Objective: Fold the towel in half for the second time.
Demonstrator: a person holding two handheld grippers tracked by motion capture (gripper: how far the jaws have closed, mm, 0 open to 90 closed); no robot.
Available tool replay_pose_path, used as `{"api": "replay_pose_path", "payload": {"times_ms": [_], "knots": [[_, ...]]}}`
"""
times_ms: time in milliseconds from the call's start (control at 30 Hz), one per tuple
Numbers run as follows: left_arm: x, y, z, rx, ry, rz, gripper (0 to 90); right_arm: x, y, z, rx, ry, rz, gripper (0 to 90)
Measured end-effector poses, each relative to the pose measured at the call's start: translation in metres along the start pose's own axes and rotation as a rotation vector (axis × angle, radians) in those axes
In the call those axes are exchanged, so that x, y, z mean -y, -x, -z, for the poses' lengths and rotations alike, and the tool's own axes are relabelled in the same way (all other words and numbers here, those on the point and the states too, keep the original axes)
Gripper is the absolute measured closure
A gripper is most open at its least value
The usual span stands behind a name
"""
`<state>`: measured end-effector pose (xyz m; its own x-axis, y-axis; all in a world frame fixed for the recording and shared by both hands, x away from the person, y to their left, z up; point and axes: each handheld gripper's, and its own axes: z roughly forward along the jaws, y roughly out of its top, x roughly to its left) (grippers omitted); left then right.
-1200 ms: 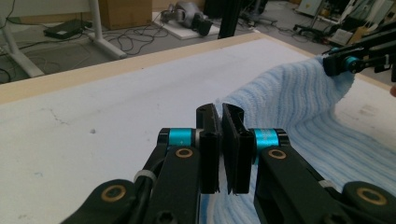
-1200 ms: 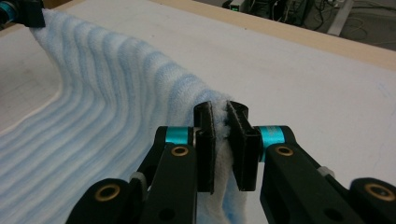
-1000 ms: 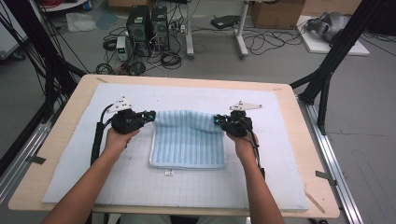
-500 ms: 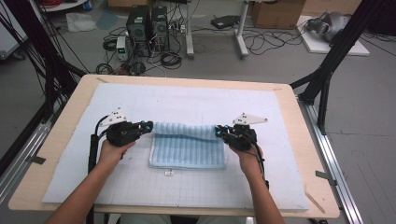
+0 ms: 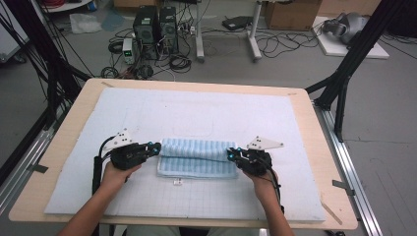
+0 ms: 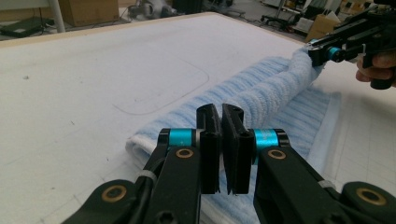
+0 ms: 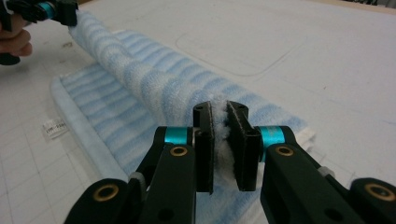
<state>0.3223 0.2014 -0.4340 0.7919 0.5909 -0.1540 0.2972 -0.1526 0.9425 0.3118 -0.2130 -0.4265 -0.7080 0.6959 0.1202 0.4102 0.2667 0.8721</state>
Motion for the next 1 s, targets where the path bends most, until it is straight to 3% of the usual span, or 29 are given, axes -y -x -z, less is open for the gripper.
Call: {"api": "replay_pose_path", "payload": {"times_ms": [133, 300, 500, 633, 767, 867, 933, 1000], "knots": [[0.008, 0.002, 0.002, 0.007, -0.033, -0.004, 85.2, 0.003, -0.001, -0.002, 0.004, -0.015, 0.016, 80.9], [0.012, 0.007, 0.005, 0.026, -0.037, -0.016, 85.2, 0.005, -0.002, -0.001, 0.002, -0.029, 0.024, 80.4], [0.012, 0.008, 0.006, 0.054, -0.051, 0.013, 85.1, 0.01, -0.003, 0.0, 0.006, -0.054, 0.01, 77.9], [0.01, 0.009, 0.01, 0.093, -0.018, 0.032, 83.8, 0.012, -0.004, 0.005, 0.011, -0.054, 0.007, 75.1], [0.007, 0.01, 0.016, 0.108, 0.058, 0.066, 67.7, 0.014, -0.003, 0.01, 0.01, -0.064, -0.017, 63.7], [0.005, 0.008, 0.021, 0.077, 0.093, 0.078, 62.5, 0.014, -0.001, 0.018, 0.015, -0.043, -0.05, 57.9], [0.006, 0.006, 0.019, 0.054, 0.088, 0.093, 61.6, 0.013, 0.001, 0.024, 0.031, 0.001, -0.065, 54.9], [0.006, 0.004, 0.013, 0.01, 0.051, 0.099, 61.7, 0.011, 0.003, 0.028, 0.04, 0.051, -0.085, 52.5]]}}
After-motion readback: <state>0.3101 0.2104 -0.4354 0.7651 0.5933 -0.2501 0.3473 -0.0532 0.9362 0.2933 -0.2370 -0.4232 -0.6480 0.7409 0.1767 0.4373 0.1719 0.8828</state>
